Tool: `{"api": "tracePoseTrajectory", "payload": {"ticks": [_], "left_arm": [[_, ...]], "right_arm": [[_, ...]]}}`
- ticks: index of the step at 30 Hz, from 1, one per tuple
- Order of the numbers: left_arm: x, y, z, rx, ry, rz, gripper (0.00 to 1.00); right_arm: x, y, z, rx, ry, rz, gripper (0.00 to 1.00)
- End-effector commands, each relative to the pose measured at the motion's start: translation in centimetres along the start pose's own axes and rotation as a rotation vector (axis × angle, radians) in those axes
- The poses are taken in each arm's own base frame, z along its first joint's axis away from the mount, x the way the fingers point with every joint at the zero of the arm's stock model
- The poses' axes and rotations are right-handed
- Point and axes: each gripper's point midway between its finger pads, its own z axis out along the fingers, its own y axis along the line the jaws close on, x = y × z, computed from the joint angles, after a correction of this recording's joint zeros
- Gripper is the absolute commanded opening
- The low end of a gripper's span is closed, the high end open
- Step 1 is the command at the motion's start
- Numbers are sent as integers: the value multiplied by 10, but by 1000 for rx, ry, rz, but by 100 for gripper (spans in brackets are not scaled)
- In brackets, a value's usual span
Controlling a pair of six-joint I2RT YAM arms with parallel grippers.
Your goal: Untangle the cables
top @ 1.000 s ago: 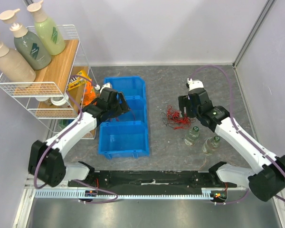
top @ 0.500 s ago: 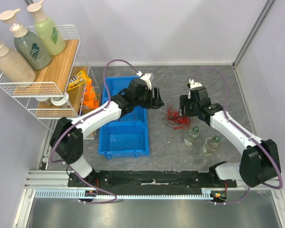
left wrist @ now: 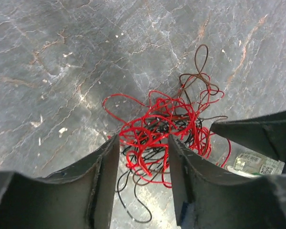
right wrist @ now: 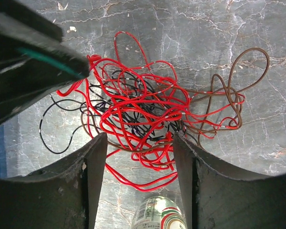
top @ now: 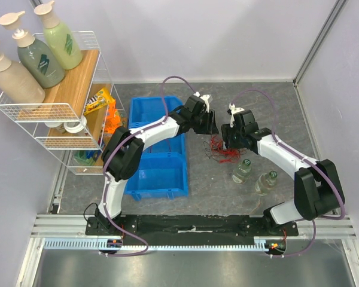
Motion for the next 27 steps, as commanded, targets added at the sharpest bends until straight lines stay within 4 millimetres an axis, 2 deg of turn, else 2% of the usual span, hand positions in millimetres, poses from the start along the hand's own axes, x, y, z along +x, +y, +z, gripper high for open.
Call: {"api": "tracePoseTrajectory", "payload": {"ticks": [1, 2, 3, 4, 5, 11, 13, 15, 18, 19, 20, 21, 22, 23, 27], "left_arm": [[-14, -19, 8, 69, 8, 36, 45], [-16, -23, 5, 78, 5, 43, 39], [-19, -26, 2, 83, -1, 49, 17], [-22, -27, -2, 84, -4, 58, 4], [-25, -28, -6, 81, -10, 67, 2], [-42, -48, -43, 103, -52, 109, 2], [-51, -64, -60, 155, -79, 111, 2], [-61, -83, -78, 217, -103, 110, 2], [-84, -110, -124, 262, -193, 103, 2], [-92, -115, -140, 256, -239, 118, 2], [-100, -122, -161, 258, -295, 142, 2], [-108, -131, -183, 269, -362, 173, 2], [-113, -137, -200, 285, -417, 205, 2], [-120, -146, -224, 306, -479, 236, 2], [-139, -161, -286, 306, -614, 279, 2]], "right_arm": [[-21, 1, -1, 9, -53, -25, 66], [-19, 0, 0, 13, -48, -22, 66], [-17, 0, 2, 13, -43, -22, 66], [-18, 0, 2, 14, -43, -22, 66], [-17, -1, 2, 18, -41, -19, 67], [-16, 1, 7, 9, -41, -5, 67], [-13, 3, 13, 0, -30, 1, 67], [-13, -4, 17, 47, -33, 25, 63], [-19, -25, 22, 168, -61, 56, 53], [-20, -33, 24, 205, -64, 80, 43], [-20, -43, 25, 243, -63, 105, 30], [-20, -54, 27, 280, -62, 142, 10], [-19, -66, 28, 312, -60, 183, 0], [-17, -79, 29, 346, -55, 221, 0], [-20, -128, 19, 505, -75, 295, 0]]}}
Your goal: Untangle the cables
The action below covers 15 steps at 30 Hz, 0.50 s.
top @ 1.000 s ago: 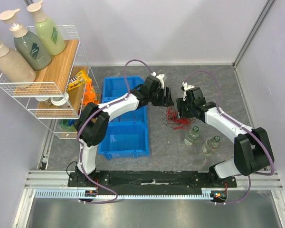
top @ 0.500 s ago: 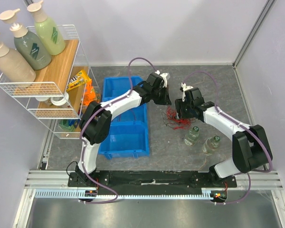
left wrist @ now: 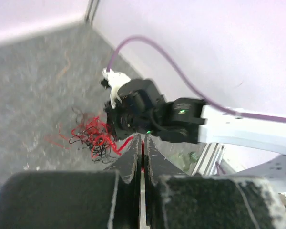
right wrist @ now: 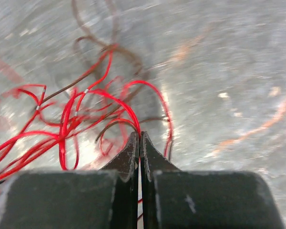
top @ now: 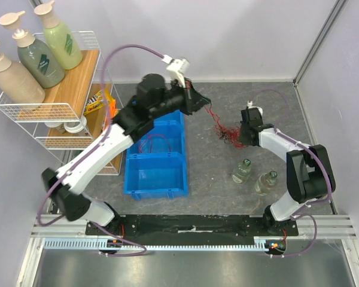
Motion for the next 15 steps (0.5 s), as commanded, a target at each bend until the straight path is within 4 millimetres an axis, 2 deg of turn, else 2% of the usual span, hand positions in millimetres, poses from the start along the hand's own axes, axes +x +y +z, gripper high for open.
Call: {"api": "tracePoseTrajectory", "payload": {"ticks": [1, 3, 5, 7, 11, 15], "left_arm": [[-71, -36, -48, 25, -219, 129, 2], [-81, -41, -52, 25, -227, 137, 2], [-86, -44, -49, 32, -226, 132, 2], [-86, -41, -40, 24, -218, 108, 2], [-78, -35, -18, 40, -196, 94, 2], [-74, -35, 0, 68, -155, 75, 2]], "right_arm": [[-33, -56, 1, 216, -87, 123, 0], [-37, -65, 0, 233, -84, 130, 1], [-43, -63, -9, 215, -87, 113, 13], [-51, -55, -21, 159, -110, 94, 30], [-68, -36, -58, 26, -180, 57, 58], [-82, -30, -98, -36, -232, 15, 70]]}}
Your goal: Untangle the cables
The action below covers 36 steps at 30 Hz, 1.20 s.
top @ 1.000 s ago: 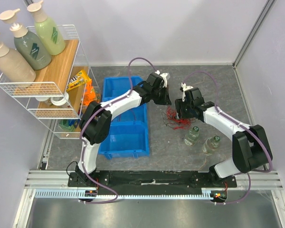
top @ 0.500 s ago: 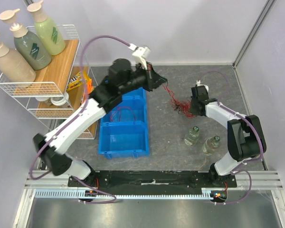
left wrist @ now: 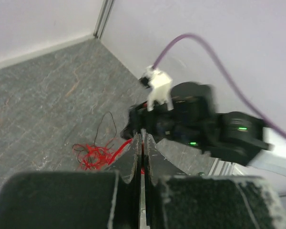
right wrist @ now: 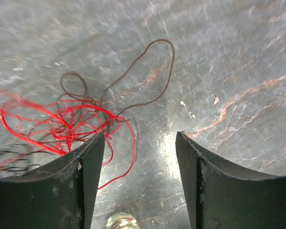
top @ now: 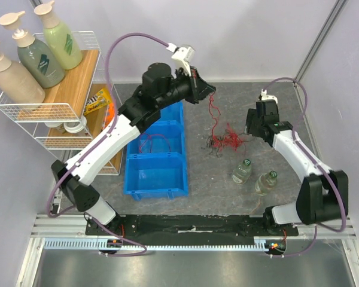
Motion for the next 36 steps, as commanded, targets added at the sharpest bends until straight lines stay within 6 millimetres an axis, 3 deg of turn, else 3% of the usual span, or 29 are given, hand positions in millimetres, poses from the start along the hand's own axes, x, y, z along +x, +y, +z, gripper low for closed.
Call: {"api": "tracePoseTrajectory", "payload": {"ticks": [1, 4, 7, 13, 15, 17, 19, 21, 23, 25, 26, 27, 29, 31, 34, 36], "left_arm": [[-11, -10, 13, 55, -8, -6, 2], [-13, -15, 16, 85, -10, -11, 2], [-19, -23, 12, 112, -15, -2, 2], [-39, -46, 0, 196, -41, 1, 2], [-51, -65, -8, 274, -46, 3, 2], [-67, -93, -23, 386, -67, 1, 2], [-80, -121, -44, 518, -91, -11, 2], [-88, -142, -60, 620, -110, -24, 2], [-93, -150, -70, 653, -121, -27, 2], [-101, -151, -76, 646, -153, -2, 2], [-108, -150, -79, 619, -181, 10, 2], [-114, -147, -78, 580, -208, 17, 2], [-127, -140, -76, 512, -245, 39, 2], [-144, -136, -78, 457, -296, 72, 2], [-163, -135, -83, 409, -355, 120, 2], [-166, -133, -82, 398, -368, 138, 2]], "right_arm": [[-40, 19, -53, -151, -109, -39, 71], [-39, 69, -87, -482, -134, -53, 71], [-37, 105, -117, -727, -172, -39, 72], [-33, 149, -136, -891, -224, -91, 75], [-40, 156, -144, -905, -273, -107, 75], [-56, 148, -135, -819, -329, -58, 73], [-74, 135, -127, -710, -378, -3, 61], [-89, 136, -136, -722, -424, 28, 51], [-103, 143, -148, -778, -477, 77, 40], [-102, 137, -128, -699, -442, 111, 29], [-93, 130, -105, -613, -380, 118, 29], [-85, 118, -82, -499, -333, 119, 35], [-54, 87, -29, -269, -197, 113, 61], [-24, 58, 12, -155, -83, 132, 73], [8, 21, 46, -57, 21, 153, 72], [5, 11, 41, -33, -2, 141, 73]]}}
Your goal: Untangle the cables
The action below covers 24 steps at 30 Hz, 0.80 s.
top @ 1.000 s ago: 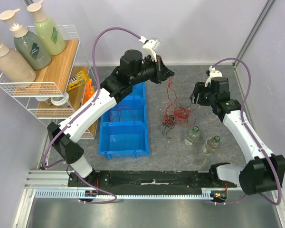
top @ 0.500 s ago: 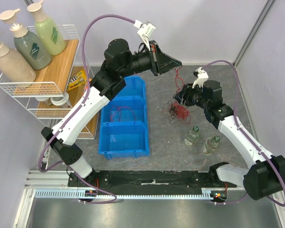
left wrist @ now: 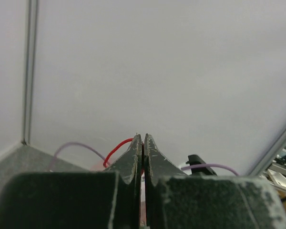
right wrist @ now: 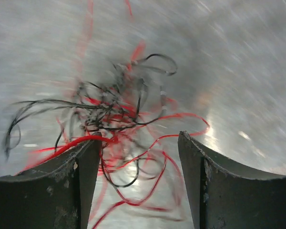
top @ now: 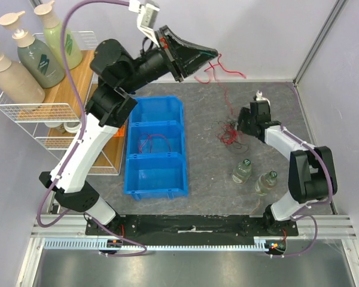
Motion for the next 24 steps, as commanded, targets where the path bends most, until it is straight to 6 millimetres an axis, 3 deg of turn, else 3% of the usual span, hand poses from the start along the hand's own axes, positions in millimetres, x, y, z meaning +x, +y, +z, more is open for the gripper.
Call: {"api": "tracePoseTrajectory", "payload": {"ticks": [1, 8, 11, 13, 14, 15, 17, 20, 24], "left_arm": [[-35, -4, -3, -36, -95, 128, 2], [12, 55, 12, -167, 20, 100, 2], [18, 80, 7, -258, 18, 81, 2], [12, 80, 3, -248, -11, 75, 2], [7, 78, 2, -247, -29, 82, 2], [4, 75, 1, -245, -39, 87, 2], [-1, 70, 1, -233, -45, 92, 2], [-8, 67, 0, -217, -54, 73, 2], [-16, 57, -1, -187, -73, 68, 2]], "right_arm": [[11, -52, -11, 179, 21, -8, 73], [-54, -18, -77, 31, -158, -85, 81], [-65, -31, -90, 110, -173, -124, 82], [-65, -44, -93, 191, -144, -131, 84], [-66, -41, -94, 184, -126, -133, 84], [-62, -34, -95, 141, -101, -135, 83], [-64, 11, -111, -124, -133, -189, 82], [-62, 74, -153, -477, -284, -344, 81], [-37, 116, -179, -632, -352, -508, 80]]}}
